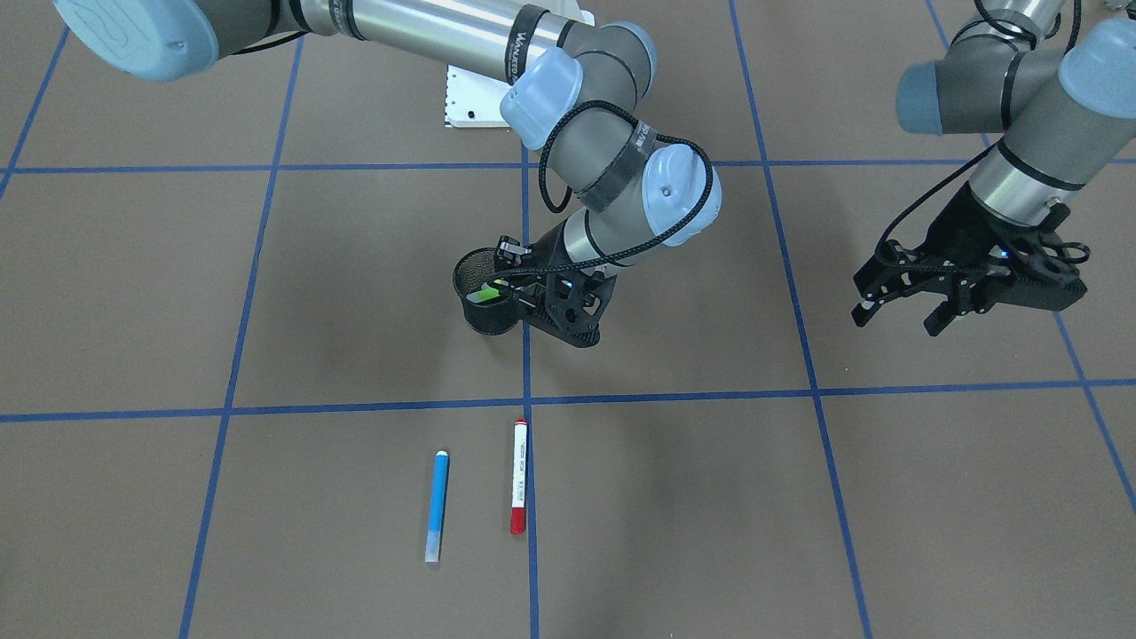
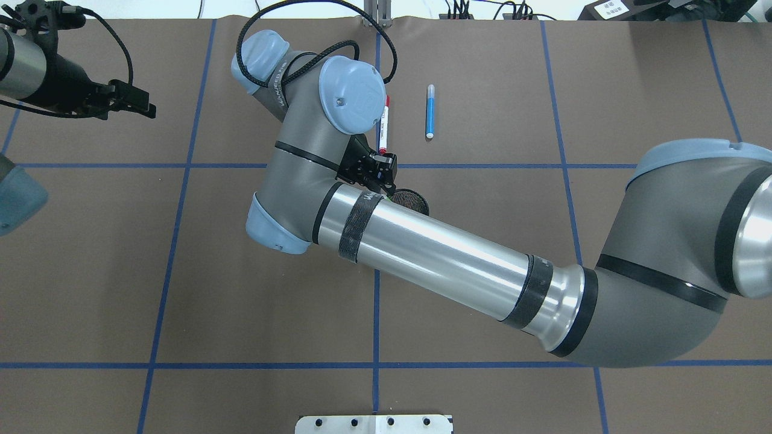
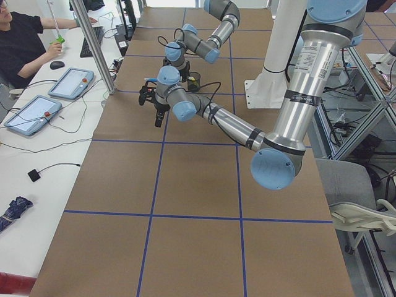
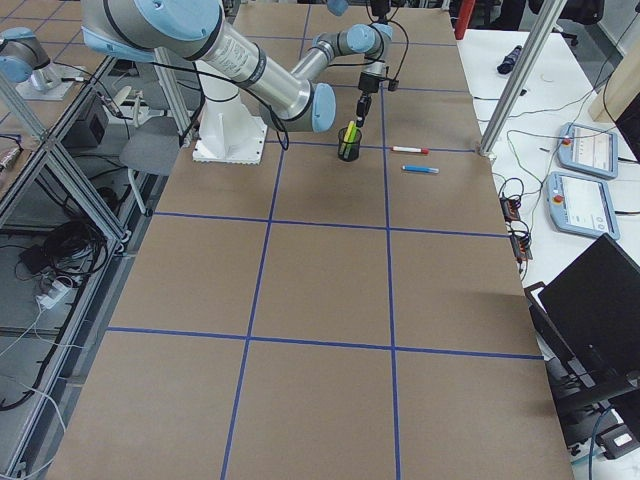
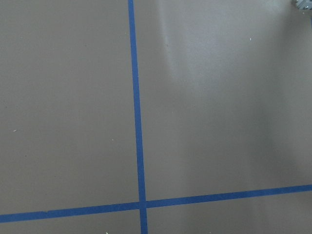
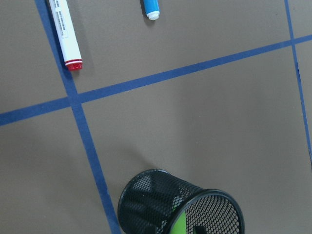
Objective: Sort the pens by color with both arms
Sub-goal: 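Lower the right gripper over the cup and grasp the green highlighter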
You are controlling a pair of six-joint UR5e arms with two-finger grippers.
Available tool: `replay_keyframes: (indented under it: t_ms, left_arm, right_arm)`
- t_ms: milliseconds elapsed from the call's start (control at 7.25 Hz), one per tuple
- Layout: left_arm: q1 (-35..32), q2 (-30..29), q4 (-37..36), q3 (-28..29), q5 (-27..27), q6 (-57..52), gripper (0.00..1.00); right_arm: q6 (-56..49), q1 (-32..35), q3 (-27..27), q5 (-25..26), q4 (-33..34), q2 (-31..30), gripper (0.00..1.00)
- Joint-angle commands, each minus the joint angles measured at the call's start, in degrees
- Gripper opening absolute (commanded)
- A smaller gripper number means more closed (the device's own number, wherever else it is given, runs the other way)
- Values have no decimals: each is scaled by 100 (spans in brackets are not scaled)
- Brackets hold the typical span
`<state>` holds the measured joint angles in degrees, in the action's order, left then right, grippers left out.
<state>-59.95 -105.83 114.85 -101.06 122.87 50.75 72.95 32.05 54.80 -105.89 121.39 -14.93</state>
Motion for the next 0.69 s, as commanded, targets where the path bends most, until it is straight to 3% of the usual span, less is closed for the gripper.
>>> replay_keyframes:
  t_ms: [0,551]
  left_arm:
    - [1,-7,-7,7,0,-3,99]
    - [1,-16,2,16,-9,5,99]
  right_arm:
    - [0,-50,-4,-19,7,-1,36]
    - [0,-50,4,-28,7,-19,42]
